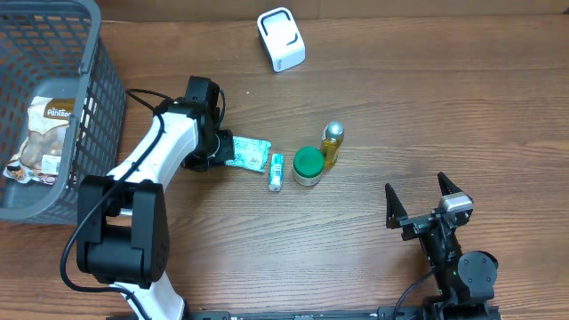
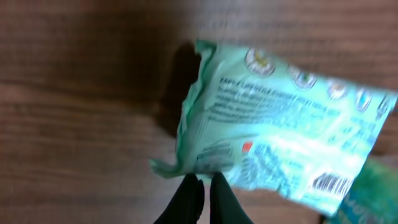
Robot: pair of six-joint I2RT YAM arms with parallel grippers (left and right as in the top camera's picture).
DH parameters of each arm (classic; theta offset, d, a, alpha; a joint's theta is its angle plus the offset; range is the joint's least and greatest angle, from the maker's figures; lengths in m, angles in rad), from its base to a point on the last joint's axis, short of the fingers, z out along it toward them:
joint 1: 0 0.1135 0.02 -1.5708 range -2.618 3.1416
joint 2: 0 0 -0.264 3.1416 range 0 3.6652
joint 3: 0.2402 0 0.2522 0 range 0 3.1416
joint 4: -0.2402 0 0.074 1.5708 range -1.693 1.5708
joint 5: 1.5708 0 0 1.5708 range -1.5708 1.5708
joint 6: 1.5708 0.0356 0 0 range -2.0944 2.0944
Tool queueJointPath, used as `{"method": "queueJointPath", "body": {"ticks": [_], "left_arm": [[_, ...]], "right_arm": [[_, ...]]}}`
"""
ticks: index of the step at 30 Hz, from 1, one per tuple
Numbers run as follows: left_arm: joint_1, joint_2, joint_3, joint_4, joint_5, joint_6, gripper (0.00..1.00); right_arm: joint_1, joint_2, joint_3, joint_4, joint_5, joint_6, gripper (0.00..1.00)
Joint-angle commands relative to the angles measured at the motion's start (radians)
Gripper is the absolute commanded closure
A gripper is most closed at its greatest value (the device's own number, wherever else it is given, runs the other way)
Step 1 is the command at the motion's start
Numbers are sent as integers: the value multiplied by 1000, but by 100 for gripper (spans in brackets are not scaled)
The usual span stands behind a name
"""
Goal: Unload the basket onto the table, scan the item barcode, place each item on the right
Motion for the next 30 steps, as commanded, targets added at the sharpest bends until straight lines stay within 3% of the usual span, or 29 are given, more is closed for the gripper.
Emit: {"method": "queueJointPath", "body": {"ticks": [1,15,22,26,30], "left_arm": [[-6,6,-10,42,-11,-8,96],[6,6,22,198,-50,-6,96],[23,6,164,-24,53,-8,96],[3,8,145,-124,15,-7,96],[-23,9,76,-105,-67,-10,96]], "right_arm": [[-6,-8,-11,3,5,-5,0],[-6,-8,-11,3,5,-5,0],[-6,-8,-11,3,5,-5,0],[-6,-8,-11,3,5,-5,0],[-6,-8,-11,3,5,-5,0]]}}
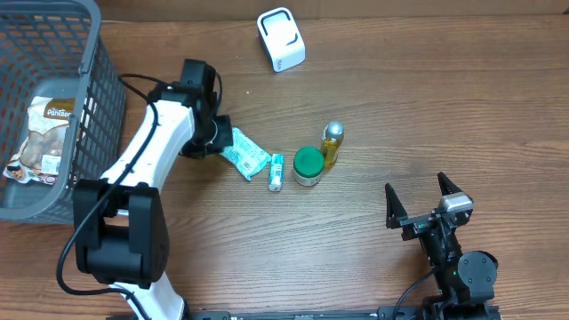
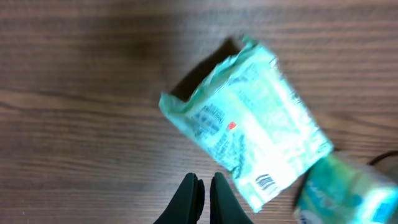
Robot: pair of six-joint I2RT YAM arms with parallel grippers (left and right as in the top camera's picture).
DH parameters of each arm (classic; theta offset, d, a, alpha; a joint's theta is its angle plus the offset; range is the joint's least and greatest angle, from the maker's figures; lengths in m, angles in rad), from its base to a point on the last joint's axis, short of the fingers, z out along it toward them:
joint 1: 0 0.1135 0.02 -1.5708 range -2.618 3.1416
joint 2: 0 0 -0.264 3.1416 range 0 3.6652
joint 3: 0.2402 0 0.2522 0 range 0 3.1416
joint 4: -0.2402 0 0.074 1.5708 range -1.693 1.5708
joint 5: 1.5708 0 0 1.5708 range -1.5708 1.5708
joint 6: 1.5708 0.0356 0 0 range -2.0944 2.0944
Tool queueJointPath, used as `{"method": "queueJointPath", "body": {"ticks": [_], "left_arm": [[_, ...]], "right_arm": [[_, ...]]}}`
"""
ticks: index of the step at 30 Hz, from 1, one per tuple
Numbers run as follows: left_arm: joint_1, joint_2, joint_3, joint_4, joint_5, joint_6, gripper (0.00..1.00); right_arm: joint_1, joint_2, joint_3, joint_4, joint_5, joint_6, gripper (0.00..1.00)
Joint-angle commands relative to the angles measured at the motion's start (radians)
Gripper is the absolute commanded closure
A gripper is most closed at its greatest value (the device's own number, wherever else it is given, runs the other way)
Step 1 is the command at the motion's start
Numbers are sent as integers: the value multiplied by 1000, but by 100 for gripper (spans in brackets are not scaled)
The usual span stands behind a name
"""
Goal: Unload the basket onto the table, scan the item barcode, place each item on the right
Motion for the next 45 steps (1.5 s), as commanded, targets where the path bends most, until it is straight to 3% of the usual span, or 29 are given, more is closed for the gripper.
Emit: {"method": "queueJointPath", "body": {"ticks": [1,15,20,23,31,45], "left_arm": [[-24,8,-66,33,-68,-10,96],[-37,9,-189,365,-40,-10,96],[-34,9,-181,406,-14,-10,96],[-16,8,-136,380,16,8,96],[-5,8,68,135,95,9,94],[-117,57,-2,110,-7,-45,79]], "right_arm": [[-6,-8,-11,3,5,-5,0],[-6,-8,-11,3,5,-5,0],[-6,-8,-11,3,5,-5,0],[-6,-8,-11,3,5,-5,0],[-6,-8,-11,3,5,-5,0],[-6,-8,-11,3,5,-5,0]]}}
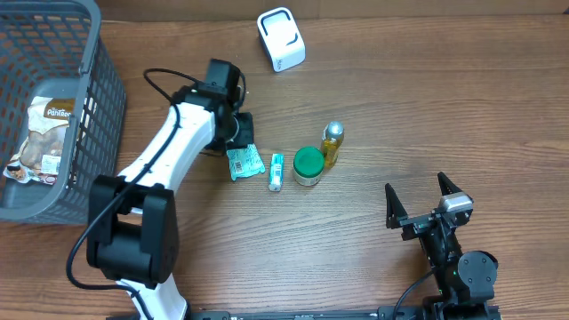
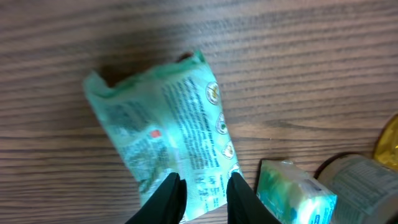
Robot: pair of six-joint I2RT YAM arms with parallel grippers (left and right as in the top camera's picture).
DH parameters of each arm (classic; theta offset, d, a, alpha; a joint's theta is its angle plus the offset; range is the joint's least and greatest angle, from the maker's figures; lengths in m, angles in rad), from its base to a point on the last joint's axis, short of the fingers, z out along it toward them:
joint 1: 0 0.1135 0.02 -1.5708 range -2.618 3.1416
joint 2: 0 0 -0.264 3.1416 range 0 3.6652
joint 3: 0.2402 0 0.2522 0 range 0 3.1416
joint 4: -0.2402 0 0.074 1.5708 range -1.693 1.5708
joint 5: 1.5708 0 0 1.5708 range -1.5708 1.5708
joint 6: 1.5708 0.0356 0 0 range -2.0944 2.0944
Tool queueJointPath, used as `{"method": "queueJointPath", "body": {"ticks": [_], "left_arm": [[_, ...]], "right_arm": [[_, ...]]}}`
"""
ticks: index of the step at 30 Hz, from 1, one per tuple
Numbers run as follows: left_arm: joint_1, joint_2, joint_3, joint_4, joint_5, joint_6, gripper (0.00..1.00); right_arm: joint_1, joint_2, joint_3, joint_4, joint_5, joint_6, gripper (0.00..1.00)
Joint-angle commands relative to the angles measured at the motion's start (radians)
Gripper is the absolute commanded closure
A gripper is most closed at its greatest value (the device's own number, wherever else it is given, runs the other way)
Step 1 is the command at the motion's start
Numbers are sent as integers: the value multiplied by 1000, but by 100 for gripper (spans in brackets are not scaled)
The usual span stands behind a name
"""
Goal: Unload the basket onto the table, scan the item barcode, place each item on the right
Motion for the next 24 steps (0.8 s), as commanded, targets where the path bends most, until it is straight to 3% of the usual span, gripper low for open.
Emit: {"method": "queueJointPath", "body": {"ticks": [1,12,24], "left_arm": [[-19,45,-9,2,-46,-37,78],[-26,193,-9,-19,-79,-47,68],[-23,62,69,-41,-114,-40,64]], "right_arm": [[-6,-8,-11,3,5,-4,0],[-6,-8,-11,3,5,-4,0],[-6,-8,-11,3,5,-4,0]]}}
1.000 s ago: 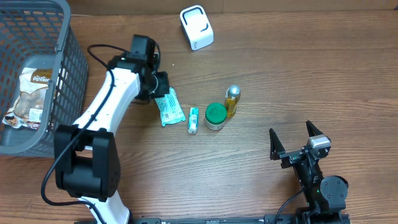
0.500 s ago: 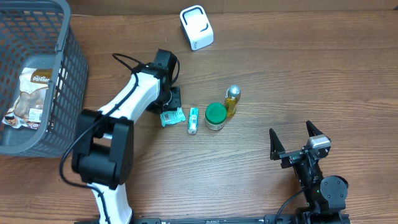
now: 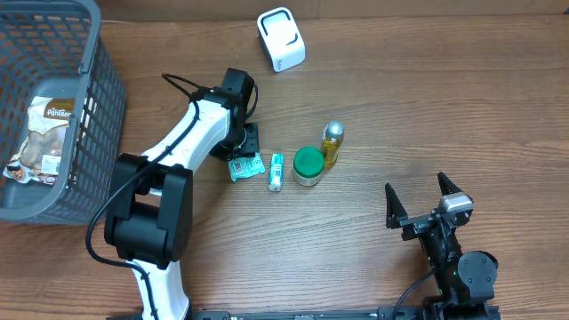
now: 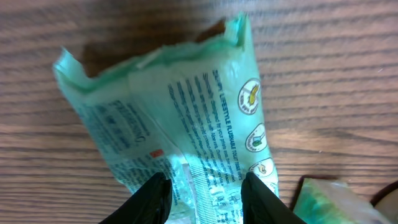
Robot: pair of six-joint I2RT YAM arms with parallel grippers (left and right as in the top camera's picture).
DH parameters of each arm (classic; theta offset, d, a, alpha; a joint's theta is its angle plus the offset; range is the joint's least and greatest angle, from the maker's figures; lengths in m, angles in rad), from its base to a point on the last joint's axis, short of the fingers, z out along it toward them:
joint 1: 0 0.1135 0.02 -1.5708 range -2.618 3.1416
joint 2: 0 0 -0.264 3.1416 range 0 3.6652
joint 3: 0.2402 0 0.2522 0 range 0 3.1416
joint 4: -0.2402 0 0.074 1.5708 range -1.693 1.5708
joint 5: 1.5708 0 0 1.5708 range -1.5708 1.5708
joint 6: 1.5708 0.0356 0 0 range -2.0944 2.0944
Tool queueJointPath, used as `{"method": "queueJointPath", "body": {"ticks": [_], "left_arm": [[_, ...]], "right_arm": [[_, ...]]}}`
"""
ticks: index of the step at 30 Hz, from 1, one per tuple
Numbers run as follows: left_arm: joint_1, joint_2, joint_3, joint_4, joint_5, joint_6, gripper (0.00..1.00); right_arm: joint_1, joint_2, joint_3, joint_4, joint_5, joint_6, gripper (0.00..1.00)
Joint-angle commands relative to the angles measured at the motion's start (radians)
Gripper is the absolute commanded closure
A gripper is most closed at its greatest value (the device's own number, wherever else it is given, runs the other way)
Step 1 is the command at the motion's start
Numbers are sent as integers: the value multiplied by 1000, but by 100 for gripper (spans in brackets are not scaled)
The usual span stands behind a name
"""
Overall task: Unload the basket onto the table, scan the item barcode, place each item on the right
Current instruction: 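Release the green pack and move the left gripper back toward the basket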
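A pale green printed packet (image 4: 186,118) lies flat on the wooden table, its back seam and small print facing up. My left gripper (image 4: 205,199) is open just above it, one dark finger on each side of the seam. In the overhead view the packet (image 3: 244,165) sticks out below the left gripper (image 3: 242,144), with a white label patch showing. The white scanner (image 3: 281,38) stands at the back of the table. My right gripper (image 3: 426,201) rests open at the front right, far from the packet.
A small green and white tube (image 3: 276,171), a green-lidded jar (image 3: 308,165) and a yellow bottle (image 3: 332,144) stand in a row right of the packet; the tube's end (image 4: 326,199) lies close to my right finger. A grey basket (image 3: 84,107) holding a snack bag sits at far left.
My left gripper has opened wider and come closer down over the packet, which now fills the wrist view. The packet lies in about the same spot. The right arm is unchanged.
The left gripper was shut at the left end of the packet, which lay crosswise. Then the packet lay diagonally, still in front of the shut fingers. Later it pointed toward the table's front with the fingers slightly parted above it. Now the fingers straddle it, wide open.
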Motion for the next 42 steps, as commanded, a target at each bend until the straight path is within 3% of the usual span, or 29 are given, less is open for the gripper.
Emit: {"method": "queueJointPath", "body": {"ticks": [1,8,23,27,33,38,39,42], "left_arm": [[1,-49,29,11,-60,-7,64],[1,-46,-13,75,-140,-26,61],[-10,-21,-18,104,-110,-18,62],[7,-72,48,64,-76,6,61],[52,-208,257,-123,-80,82,61],[117,-349,415,-205,-174,124,60],[135,-380,435,-204,-227,142,59],[199,-467,459,-155,-414,163,25]], "right_arm": [[-6,-8,-11,3,5,-4,0],[-6,-8,-11,3,5,-4,0],[-6,-8,-11,3,5,-4,0],[-6,-8,-11,3,5,-4,0],[-6,-8,-11,3,5,-4,0],[-6,-8,-11,3,5,-4,0],[-6,-8,-11,3,5,-4,0],[-6,-8,-11,3,5,-4,0]]}}
